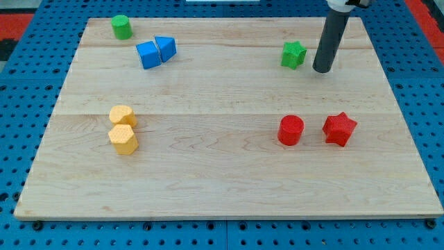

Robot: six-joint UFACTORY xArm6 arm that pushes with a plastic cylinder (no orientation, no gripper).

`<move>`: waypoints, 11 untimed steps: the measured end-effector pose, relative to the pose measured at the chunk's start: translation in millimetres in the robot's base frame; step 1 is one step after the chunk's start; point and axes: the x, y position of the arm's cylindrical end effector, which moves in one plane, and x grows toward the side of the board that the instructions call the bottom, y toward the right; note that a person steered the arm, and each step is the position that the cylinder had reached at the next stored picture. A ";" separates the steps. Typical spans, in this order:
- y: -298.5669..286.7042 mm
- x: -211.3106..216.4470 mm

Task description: Move the green star towards the top center of the board

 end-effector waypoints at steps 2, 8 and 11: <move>-0.3 -6.1; -75.9 -50.1; -96.9 -50.1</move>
